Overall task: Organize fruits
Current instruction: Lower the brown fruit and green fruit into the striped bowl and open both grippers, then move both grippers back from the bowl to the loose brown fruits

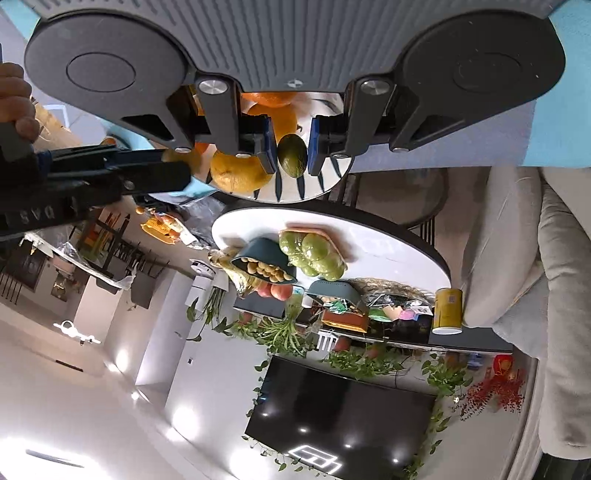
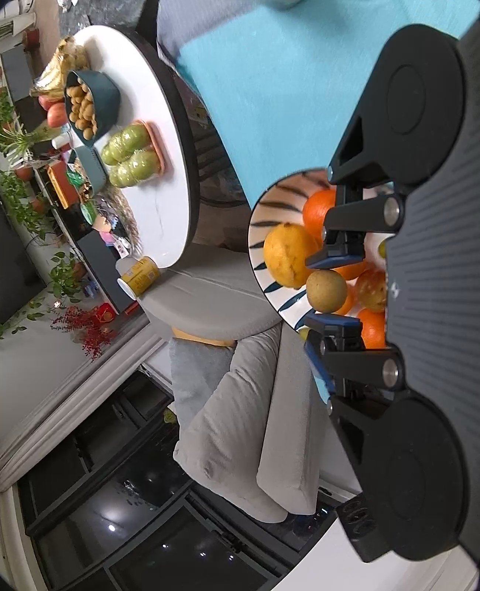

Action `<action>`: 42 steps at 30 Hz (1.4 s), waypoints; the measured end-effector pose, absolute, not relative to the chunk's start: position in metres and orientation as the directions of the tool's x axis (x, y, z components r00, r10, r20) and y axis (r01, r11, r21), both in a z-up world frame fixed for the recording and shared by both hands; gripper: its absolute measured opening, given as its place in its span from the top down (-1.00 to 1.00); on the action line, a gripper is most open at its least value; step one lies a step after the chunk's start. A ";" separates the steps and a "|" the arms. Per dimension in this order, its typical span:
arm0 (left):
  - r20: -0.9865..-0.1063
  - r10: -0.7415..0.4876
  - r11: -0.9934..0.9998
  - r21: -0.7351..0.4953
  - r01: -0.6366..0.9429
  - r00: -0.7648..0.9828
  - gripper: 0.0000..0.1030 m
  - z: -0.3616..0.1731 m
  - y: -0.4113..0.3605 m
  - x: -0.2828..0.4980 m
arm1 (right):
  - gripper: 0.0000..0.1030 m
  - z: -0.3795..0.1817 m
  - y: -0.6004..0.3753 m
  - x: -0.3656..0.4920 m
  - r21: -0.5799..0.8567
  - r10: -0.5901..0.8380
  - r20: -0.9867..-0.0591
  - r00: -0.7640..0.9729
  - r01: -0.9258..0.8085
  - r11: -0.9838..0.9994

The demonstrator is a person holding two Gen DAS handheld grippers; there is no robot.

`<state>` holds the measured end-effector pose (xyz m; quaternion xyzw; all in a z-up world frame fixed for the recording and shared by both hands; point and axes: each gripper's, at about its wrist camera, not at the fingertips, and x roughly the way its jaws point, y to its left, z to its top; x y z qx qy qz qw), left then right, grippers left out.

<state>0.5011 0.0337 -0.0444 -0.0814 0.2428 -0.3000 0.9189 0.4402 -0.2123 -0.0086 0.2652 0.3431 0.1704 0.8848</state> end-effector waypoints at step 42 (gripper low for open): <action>-0.387 -0.590 0.807 -0.255 0.533 0.709 0.26 -0.030 0.043 0.441 | 0.18 -0.003 -0.191 0.385 0.342 0.413 -0.494 0.765 -0.266 0.901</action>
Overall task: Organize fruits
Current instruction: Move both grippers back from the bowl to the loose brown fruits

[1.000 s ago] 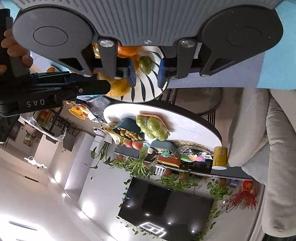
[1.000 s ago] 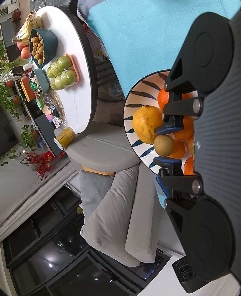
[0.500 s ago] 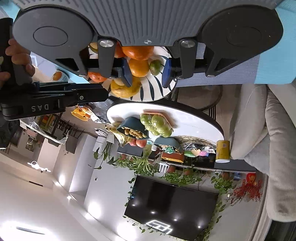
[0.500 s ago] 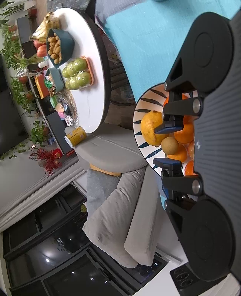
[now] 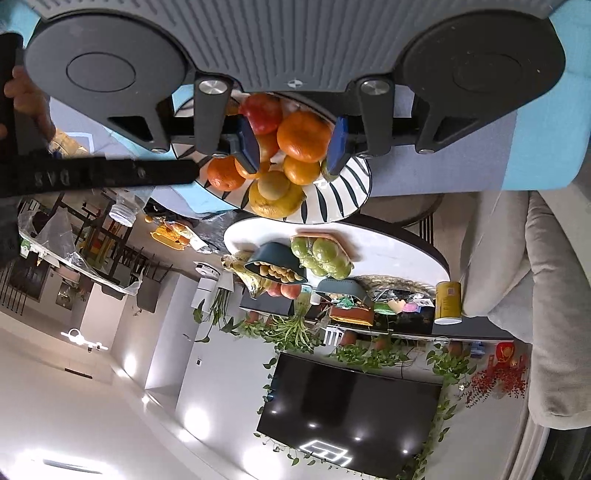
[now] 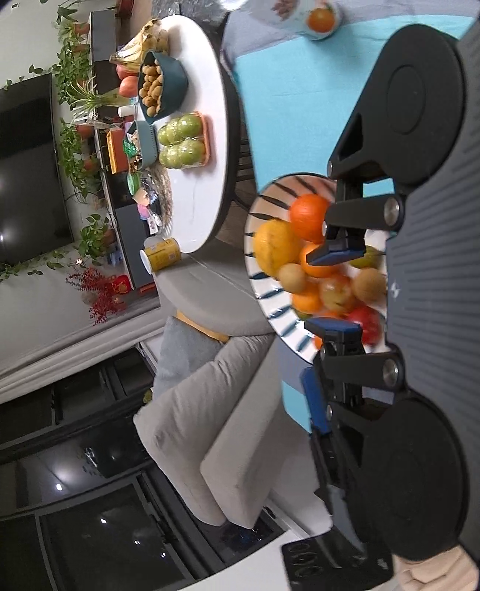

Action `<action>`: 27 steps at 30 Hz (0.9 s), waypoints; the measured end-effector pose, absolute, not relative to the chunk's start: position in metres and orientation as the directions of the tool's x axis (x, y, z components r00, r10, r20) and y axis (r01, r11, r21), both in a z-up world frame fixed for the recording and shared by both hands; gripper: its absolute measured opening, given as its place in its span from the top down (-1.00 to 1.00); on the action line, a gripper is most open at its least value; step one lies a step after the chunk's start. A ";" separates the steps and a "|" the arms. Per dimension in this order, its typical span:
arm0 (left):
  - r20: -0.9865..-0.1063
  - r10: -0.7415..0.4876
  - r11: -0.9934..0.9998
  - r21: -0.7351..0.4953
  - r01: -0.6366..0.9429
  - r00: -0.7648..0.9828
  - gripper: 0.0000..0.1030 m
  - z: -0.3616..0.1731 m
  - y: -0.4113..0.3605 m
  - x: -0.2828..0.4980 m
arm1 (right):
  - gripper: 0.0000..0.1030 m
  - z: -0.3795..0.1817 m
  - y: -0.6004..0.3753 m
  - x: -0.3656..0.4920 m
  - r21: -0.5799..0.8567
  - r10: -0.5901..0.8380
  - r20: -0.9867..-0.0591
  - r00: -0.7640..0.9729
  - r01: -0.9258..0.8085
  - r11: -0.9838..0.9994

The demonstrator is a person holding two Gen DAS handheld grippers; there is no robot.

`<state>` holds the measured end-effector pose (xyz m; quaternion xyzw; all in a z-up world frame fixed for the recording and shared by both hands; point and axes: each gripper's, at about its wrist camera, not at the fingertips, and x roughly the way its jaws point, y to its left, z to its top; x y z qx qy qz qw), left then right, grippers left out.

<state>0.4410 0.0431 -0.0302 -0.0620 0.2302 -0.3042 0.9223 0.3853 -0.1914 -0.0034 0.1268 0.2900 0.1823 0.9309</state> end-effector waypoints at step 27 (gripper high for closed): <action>-0.464 -0.581 0.808 -0.230 0.543 0.668 0.18 -0.044 0.038 0.390 | 0.28 -0.050 -0.141 0.327 0.157 0.349 -0.580 0.736 -0.320 0.934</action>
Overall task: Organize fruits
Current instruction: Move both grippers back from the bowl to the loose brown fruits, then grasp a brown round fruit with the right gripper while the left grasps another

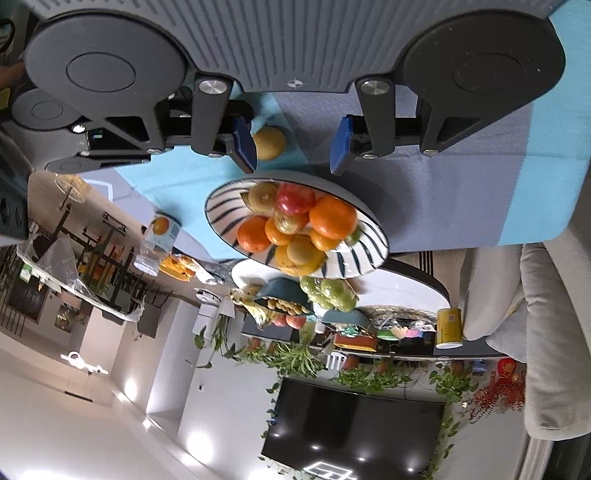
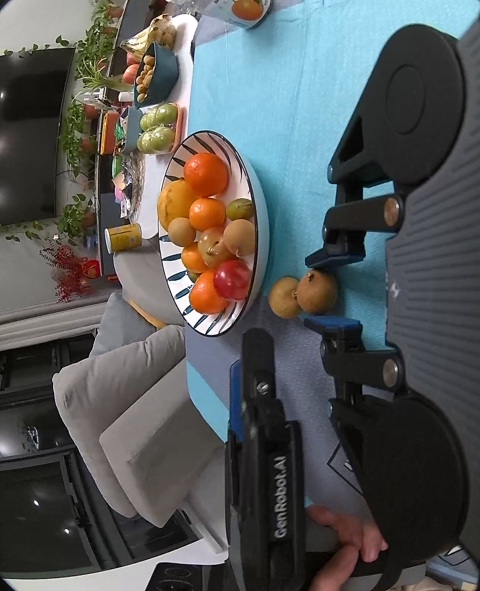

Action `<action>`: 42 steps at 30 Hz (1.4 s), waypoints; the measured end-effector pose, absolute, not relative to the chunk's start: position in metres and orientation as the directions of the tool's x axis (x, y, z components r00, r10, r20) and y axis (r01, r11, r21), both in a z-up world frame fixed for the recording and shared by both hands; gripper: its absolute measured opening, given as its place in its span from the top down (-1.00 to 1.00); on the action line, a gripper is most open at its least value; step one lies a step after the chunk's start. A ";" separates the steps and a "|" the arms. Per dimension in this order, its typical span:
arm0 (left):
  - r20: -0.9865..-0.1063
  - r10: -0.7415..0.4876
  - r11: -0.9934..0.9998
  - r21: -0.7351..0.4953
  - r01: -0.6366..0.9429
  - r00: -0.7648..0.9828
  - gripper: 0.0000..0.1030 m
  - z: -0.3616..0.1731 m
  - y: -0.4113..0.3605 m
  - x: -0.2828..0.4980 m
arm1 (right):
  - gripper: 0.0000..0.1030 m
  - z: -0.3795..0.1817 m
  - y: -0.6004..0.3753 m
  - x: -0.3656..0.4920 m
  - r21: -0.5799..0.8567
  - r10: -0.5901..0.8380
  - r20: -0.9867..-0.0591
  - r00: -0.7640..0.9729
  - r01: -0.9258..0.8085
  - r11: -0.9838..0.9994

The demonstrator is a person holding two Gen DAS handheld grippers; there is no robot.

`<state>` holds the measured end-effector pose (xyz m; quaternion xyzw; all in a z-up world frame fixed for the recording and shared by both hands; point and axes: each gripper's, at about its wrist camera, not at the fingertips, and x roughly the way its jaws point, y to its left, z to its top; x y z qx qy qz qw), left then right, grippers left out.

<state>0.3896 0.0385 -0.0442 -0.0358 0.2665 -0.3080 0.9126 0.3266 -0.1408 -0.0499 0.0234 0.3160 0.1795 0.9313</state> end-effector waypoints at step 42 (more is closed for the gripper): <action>-0.570 -0.493 0.838 -0.106 0.536 0.658 0.52 -0.055 -0.020 0.380 | 0.28 -0.034 -0.191 0.280 0.125 0.212 -0.512 0.832 -0.173 0.977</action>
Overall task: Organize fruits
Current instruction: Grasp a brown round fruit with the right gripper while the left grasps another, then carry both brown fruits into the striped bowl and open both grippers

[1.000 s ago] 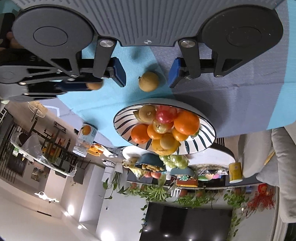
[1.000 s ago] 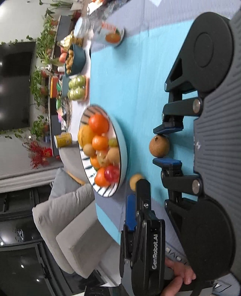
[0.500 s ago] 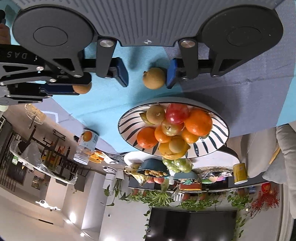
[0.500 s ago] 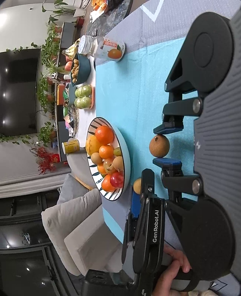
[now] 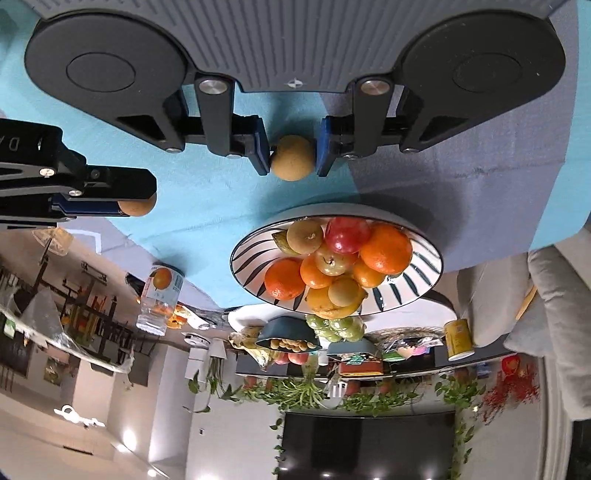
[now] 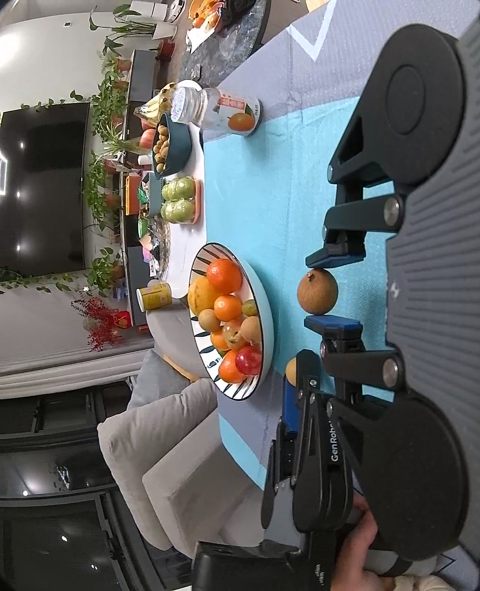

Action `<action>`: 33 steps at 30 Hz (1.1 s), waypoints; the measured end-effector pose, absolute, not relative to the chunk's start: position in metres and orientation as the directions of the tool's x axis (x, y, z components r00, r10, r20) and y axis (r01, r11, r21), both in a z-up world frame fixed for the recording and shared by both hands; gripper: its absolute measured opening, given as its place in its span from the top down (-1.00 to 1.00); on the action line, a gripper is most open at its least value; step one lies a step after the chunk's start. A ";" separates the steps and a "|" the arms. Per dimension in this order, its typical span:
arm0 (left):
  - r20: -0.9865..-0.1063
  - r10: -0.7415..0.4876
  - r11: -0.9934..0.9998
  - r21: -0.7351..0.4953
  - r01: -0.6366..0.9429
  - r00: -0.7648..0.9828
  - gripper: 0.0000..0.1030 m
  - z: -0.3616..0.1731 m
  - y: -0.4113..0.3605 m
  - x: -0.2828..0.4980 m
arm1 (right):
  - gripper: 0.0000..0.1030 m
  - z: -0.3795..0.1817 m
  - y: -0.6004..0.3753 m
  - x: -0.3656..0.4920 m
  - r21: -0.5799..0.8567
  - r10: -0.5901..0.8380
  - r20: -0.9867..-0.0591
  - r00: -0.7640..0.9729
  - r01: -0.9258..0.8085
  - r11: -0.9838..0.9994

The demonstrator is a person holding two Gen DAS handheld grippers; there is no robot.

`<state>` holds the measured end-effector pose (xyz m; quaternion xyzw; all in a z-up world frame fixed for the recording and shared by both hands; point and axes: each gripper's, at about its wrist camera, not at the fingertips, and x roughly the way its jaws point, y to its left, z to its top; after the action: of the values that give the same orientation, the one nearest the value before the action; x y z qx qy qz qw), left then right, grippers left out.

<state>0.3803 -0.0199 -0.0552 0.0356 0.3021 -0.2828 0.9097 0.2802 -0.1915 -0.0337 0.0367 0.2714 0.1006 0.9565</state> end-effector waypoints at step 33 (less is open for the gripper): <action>-0.340 -0.554 0.830 -0.153 0.536 0.760 0.52 0.017 0.008 0.329 | 0.28 0.014 -0.196 0.274 0.116 0.208 -0.388 0.898 -0.176 0.978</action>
<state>0.3288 0.0079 0.0171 -0.0230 0.1887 -0.2906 0.9378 0.2744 -0.1960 0.0139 0.0389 0.2035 0.0987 0.9733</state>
